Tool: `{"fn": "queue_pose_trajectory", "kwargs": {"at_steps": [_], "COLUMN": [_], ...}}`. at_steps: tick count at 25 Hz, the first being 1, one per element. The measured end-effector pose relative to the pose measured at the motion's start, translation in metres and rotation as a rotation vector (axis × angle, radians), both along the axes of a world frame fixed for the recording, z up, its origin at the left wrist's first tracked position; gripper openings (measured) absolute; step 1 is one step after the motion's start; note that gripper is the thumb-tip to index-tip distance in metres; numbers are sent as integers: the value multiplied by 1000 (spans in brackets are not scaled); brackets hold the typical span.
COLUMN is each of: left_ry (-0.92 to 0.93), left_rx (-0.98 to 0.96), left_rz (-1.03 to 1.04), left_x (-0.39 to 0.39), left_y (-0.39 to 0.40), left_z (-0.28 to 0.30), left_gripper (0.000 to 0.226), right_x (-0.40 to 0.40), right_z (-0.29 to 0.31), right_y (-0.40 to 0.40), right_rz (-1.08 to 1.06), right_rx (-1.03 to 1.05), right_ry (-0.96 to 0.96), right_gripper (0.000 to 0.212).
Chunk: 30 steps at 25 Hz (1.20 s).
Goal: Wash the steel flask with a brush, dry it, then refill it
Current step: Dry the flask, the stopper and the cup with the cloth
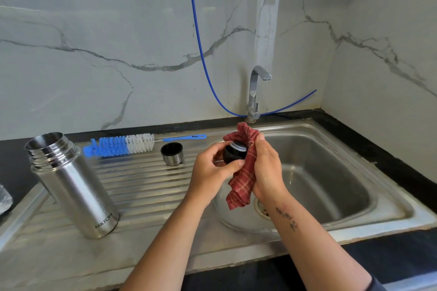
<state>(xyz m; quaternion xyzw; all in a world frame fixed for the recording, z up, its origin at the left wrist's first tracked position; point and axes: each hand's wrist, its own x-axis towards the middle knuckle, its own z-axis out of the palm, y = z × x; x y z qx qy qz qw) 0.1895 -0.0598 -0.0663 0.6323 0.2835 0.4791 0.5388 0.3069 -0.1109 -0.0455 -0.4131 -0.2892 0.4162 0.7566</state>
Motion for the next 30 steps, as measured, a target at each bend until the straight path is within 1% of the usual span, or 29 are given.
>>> {"fn": "queue_pose_trajectory", "kwargs": {"at_steps": [2,4,5,7,8,9,11,12,13,16,17,18,21,24,27,30], "left_ry": [-67,-91,-88,-85,-102,-126,-128,-104,-77,-59,-61,-52,45,114,177,342], "left_rx": [-33,-34,-28,-28,-38,-52,-52,-35,-17,-11,-16,-10,13,-4,-33,8], "left_rz": [3,84,141,226,229,194,66,32,39,168,194,191,148,234,353,515], "left_x": [3,5,4,-3,-5,-6,-3,-1,0,-6,-9,-11,-9,-12,-32,-67], "left_y": [-5,-7,-4,5,8,7,-3,-7,-7,4,7,8,-1,-4,-6,-7], "left_z": [4,5,4,3,4,5,7,7,6,6,6,6,8,9,13,16], "left_gripper": [52,50,48,43,42,42,46,47,47,42,42,43,45,43,44,47], "right_x": [1,-5,-10,-19,-21,-20,-14,-10,-9,-16,-18,-17,-12,-13,-19,-20], "right_z": [-1,-3,-7,-14,-17,-17,-12,-11,-10,-14,-16,-17,-15,-14,-13,-10], "right_y": [2,2,3,1,0,1,1,2,2,1,2,4,8,6,4,1], "right_rz": [45,71,50,-23,-53,-80,-74,-60,-51,-63,-52,-35,3,43,134,188], "right_rx": [-71,-134,-130,-84,-54,-44,-65,-83,-95,-90,-81,-78,-126,-127,-103,-107], "right_ry": [39,3,-92,-368,-455,-493,-377,-299,-278,-492,-520,-506,-378,-384,-394,-410], "right_gripper": [46,46,44,42,41,40,43,45,45,41,40,40,43,42,41,42]}}
